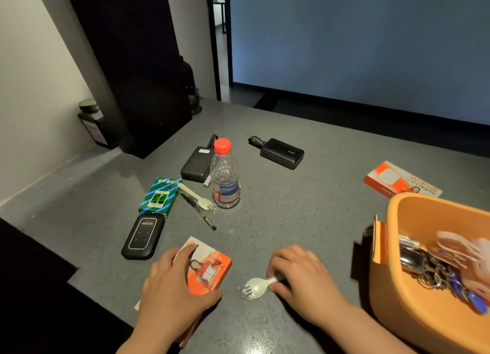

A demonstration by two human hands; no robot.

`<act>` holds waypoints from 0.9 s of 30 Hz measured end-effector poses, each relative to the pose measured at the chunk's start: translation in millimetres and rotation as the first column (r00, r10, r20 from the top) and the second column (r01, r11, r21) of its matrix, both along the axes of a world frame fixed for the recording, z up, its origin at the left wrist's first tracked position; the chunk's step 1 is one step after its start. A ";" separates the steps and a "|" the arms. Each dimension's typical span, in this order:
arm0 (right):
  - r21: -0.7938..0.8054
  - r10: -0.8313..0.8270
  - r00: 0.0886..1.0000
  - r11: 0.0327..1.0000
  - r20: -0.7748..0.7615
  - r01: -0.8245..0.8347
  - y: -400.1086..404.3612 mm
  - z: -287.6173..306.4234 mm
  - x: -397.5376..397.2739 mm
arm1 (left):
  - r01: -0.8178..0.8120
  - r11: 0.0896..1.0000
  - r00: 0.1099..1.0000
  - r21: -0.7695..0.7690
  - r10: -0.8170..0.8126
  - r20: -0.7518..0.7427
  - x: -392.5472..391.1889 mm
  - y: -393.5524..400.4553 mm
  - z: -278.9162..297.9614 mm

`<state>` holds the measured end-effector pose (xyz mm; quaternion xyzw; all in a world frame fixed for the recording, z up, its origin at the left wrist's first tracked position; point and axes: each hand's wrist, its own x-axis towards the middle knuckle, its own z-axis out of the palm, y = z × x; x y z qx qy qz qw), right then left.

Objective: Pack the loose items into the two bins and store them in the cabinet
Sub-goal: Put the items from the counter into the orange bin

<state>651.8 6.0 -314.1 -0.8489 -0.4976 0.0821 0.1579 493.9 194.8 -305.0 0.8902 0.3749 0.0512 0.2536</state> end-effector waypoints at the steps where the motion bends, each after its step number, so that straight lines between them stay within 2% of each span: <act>1: -0.014 -0.011 1.000 1.000 -0.006 0.011 0.1 0.9 -0.6 | -0.002 1.000 1.000 0.004 0.002 -0.001 0.4 0.6 -0.3; 6: -0.007 -0.098 0.995 0.995 -0.034 0.098 -0.3 9.6 -8.5 | 0.015 0.999 1.000 -0.041 -0.014 0.015 6.4 -0.3 8.0; 9: 0.093 -0.200 0.973 0.973 -0.113 0.210 -8.9 33.4 -12.0 | 0.053 0.998 0.998 -0.029 -0.052 0.043 19.7 -2.7 26.6; 13: 0.255 -0.264 0.955 0.922 -0.136 0.291 -34.0 87.1 -13.7 | 0.187 0.980 0.977 0.066 -0.193 0.093 54.1 -9.1 54.5; 19: 0.442 -0.460 0.882 0.774 -0.098 0.453 -103.9 134.2 -1.9 | 0.323 0.941 0.880 0.098 -0.337 0.335 114.0 -56.5 89.2; 24: 0.329 -0.704 0.710 0.662 -0.037 0.673 -175.1 127.2 34.5 | 0.470 0.880 0.799 0.061 -0.454 0.395 137.3 -105.7 97.5; 27: 0.172 -0.754 0.649 0.655 0.098 0.735 -195.6 122.2 53.7 | 0.509 0.859 0.777 0.043 -0.481 0.405 144.6 -119.4 95.4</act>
